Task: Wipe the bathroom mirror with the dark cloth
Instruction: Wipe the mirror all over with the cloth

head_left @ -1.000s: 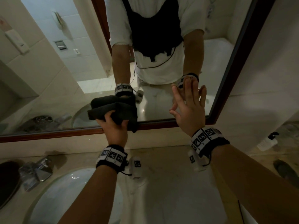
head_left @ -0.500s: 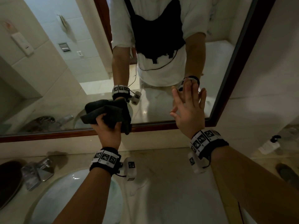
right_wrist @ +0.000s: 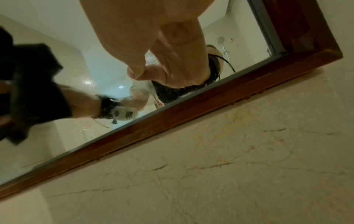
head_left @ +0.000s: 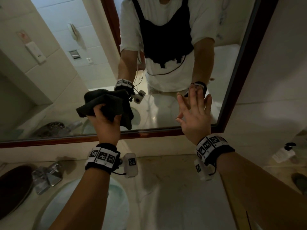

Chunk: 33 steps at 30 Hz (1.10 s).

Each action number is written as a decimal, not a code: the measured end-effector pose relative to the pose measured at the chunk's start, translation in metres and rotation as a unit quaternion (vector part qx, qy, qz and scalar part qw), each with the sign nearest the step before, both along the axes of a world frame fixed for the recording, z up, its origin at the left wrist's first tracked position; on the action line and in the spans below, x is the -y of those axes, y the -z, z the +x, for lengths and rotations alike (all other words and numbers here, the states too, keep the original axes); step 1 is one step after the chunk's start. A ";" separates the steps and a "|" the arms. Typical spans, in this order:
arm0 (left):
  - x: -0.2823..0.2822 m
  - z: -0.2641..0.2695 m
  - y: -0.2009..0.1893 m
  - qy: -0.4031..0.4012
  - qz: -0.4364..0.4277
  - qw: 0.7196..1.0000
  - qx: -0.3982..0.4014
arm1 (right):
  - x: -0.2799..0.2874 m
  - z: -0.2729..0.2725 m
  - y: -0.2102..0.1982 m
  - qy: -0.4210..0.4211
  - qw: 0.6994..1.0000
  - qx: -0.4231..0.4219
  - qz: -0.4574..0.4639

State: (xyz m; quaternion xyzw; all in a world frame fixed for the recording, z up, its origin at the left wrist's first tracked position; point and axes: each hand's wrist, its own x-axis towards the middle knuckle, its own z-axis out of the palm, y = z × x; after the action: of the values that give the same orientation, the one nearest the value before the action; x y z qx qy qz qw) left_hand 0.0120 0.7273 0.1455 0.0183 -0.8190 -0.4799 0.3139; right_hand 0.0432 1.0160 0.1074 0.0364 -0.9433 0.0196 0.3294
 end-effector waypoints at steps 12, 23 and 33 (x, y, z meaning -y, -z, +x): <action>-0.128 0.025 -0.009 0.038 -0.068 0.997 0.021 | 0.002 -0.002 0.001 0.025 0.999 0.028 0.005; -0.113 0.025 0.050 0.044 -0.036 0.998 0.004 | 0.004 0.000 0.003 0.039 0.999 -0.025 0.016; -0.055 0.016 0.056 0.054 0.015 0.998 0.017 | 0.044 0.008 -0.008 0.085 0.993 -0.021 -0.085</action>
State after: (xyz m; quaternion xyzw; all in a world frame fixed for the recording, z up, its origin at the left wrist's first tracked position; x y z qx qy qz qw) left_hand 0.0285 0.7822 0.0890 -0.0126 -0.8165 -0.5083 0.2733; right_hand 0.0514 0.9717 0.1154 -0.0714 -0.9308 0.0713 0.3513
